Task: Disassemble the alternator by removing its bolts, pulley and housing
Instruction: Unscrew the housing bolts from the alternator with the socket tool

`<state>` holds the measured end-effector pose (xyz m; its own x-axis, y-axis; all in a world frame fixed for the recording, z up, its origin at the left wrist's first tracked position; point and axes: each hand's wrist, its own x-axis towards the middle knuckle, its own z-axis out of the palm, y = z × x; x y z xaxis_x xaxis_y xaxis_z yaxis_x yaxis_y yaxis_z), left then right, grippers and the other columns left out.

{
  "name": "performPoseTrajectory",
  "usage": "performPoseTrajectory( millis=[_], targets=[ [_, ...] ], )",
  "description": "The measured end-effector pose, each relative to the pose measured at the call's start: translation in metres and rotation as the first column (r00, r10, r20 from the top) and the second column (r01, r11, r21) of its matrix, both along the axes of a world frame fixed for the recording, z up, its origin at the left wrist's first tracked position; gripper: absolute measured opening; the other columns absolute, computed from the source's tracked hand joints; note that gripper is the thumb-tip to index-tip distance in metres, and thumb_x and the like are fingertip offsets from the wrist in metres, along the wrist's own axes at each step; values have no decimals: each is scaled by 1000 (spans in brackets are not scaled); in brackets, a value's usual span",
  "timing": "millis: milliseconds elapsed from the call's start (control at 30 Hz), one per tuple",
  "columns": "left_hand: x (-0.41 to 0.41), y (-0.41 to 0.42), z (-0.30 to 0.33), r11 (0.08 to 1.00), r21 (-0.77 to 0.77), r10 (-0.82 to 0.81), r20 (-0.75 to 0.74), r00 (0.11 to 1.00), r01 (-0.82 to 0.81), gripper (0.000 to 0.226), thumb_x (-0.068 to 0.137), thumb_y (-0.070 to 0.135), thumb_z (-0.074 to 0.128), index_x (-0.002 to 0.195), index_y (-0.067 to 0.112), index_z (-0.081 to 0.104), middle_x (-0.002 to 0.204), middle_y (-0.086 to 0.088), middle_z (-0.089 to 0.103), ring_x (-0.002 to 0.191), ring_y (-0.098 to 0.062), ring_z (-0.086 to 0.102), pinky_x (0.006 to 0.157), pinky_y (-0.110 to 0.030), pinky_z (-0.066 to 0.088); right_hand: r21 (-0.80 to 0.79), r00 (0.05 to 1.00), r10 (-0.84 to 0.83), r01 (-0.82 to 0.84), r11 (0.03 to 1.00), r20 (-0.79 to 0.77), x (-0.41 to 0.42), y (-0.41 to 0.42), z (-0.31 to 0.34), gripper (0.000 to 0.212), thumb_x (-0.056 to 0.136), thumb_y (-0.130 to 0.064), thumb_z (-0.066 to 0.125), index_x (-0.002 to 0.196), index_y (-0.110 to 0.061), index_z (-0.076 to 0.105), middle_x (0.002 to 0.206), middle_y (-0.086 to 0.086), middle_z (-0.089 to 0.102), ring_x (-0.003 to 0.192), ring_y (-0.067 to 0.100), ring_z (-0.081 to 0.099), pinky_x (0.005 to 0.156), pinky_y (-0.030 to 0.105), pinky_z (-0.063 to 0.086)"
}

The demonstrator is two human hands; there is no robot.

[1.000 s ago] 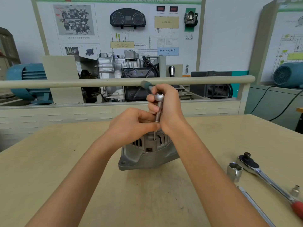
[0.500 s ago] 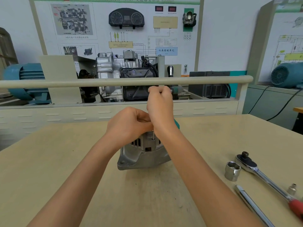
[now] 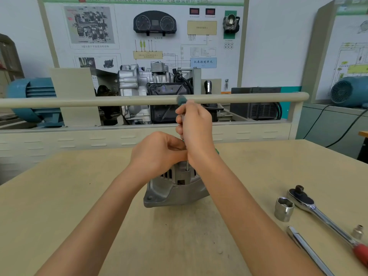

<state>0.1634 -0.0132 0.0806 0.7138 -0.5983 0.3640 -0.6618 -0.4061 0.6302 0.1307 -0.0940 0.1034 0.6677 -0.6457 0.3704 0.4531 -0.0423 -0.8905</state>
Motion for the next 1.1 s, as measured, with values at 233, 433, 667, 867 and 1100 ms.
performPoseTrajectory(
  millis=[233,433,667,867,1100],
  targets=[
    [-1,-2,-1,998,50,30,1,1000,-30,27,76,43,67,86,20,75,84,1,74,85,-16,68,86,-42,52,75,993,108,-104,992,-52,-3,-6,2,31,101,-18,33,75,-15,50,65,-1,44,47,9,37,43,20,31],
    [5,0,2,998,7,-67,-89,994,68,26,80,31,71,87,5,74,89,-17,71,90,-35,65,95,-54,48,166,923,382,-371,914,-44,-8,-14,8,30,101,-17,36,77,-11,53,61,0,46,40,6,36,39,16,29],
    [4,-4,0,998,-65,8,-91,996,-14,5,75,26,76,72,22,75,80,-6,75,87,-28,70,89,-49,53,46,985,162,-159,986,-61,-3,-6,5,33,102,-15,31,78,-15,53,64,-1,47,46,7,40,43,17,35],
    [4,-10,-5,989,-17,145,65,987,-145,14,77,30,66,64,28,61,57,14,61,64,-6,59,56,-24,41,-84,997,-71,68,994,-37,5,0,0,32,100,-11,27,79,-21,49,72,-1,44,58,10,38,55,23,30],
    [7,1,2,989,-89,-128,-147,981,116,11,79,21,75,76,31,73,80,6,76,88,-14,71,94,-47,51,101,973,205,-194,976,-103,-6,-9,10,29,97,-5,33,83,-14,57,63,-1,46,38,4,39,38,15,33]
  ],
)
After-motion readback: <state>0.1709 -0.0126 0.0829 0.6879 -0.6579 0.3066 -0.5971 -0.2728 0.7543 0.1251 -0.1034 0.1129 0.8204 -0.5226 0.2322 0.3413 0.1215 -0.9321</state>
